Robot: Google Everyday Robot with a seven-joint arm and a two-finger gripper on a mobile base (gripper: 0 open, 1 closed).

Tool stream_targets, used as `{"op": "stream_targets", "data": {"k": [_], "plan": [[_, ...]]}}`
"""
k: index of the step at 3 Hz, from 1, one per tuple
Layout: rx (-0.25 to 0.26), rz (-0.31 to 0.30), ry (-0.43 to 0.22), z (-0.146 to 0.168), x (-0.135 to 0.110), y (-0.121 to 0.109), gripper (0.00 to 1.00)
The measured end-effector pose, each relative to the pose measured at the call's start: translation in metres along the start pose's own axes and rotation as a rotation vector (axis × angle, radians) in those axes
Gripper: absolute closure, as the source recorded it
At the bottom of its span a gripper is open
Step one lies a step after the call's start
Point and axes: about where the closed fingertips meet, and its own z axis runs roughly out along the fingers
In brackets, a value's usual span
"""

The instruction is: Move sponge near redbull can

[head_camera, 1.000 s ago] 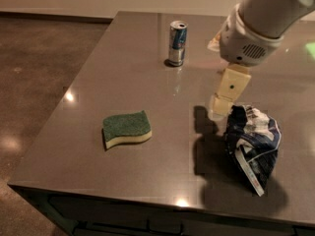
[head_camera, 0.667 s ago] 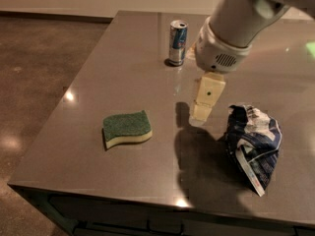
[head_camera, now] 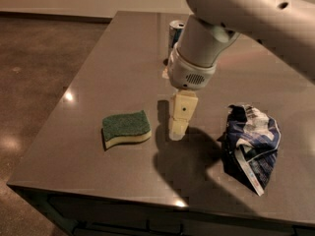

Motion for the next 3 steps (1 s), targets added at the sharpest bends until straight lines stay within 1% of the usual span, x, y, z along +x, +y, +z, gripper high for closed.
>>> {"op": "stream_targets", "data": {"k": [1, 3], "plan": [[-0.029, -0.023, -0.004, 0.016, -0.012, 0.003, 0.0], [-0.093, -0.072, -0.024, 0.045, -0.038, 0.015, 0.0]]}}
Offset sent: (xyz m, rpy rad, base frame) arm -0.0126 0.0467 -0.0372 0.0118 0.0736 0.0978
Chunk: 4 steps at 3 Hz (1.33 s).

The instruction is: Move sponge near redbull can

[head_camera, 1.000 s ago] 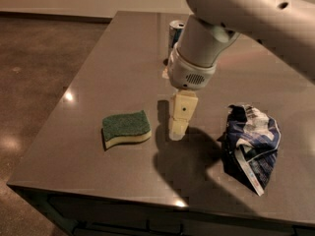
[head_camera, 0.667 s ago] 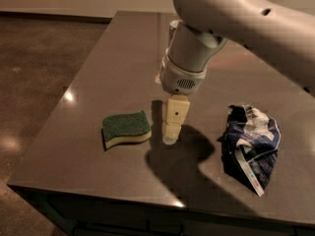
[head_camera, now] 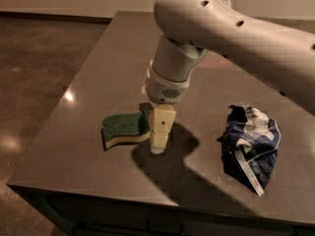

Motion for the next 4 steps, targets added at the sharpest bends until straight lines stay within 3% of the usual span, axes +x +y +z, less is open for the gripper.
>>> {"op": "stream_targets", "data": {"k": [1, 3, 4], "plan": [[-0.022, -0.013, -0.001, 0.008, -0.008, 0.003, 0.0], [-0.063, 0.0, 0.011, 0.016, -0.016, 0.003, 0.49], [-0.029, 0.033, 0.0, 0.004, -0.009, -0.009, 0.72]]}}
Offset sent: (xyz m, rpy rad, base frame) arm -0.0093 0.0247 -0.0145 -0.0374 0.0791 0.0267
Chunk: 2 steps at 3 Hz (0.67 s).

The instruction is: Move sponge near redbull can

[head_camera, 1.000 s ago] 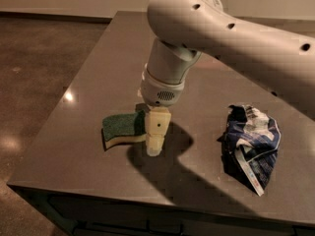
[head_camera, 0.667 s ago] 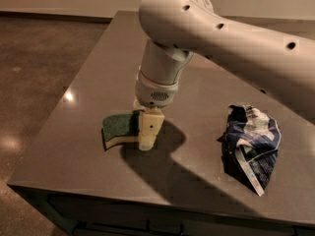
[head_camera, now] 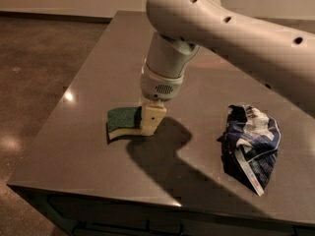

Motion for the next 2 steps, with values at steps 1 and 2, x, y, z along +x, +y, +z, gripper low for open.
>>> {"op": "stream_targets", "data": {"k": [1, 2], "plan": [[0.078, 0.064, 0.009, -0.027, 0.021, -0.036, 1.0], [0.132, 0.114, 0.02, -0.047, 0.042, -0.07, 1.0]]}}
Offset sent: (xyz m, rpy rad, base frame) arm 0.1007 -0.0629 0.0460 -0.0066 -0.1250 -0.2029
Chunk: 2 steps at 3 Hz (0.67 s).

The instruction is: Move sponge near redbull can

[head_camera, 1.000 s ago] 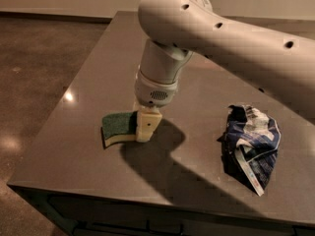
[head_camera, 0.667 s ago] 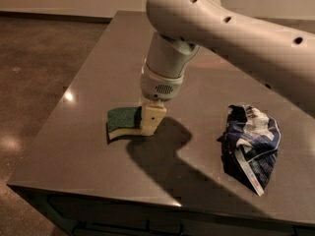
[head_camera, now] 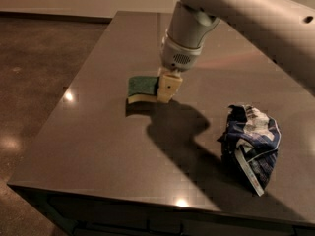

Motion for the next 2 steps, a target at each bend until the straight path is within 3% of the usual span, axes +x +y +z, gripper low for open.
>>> {"op": "stream_targets", "data": {"k": [2], "plan": [[0.043, 0.097, 0.032, -0.004, 0.046, -0.069, 1.0]]}}
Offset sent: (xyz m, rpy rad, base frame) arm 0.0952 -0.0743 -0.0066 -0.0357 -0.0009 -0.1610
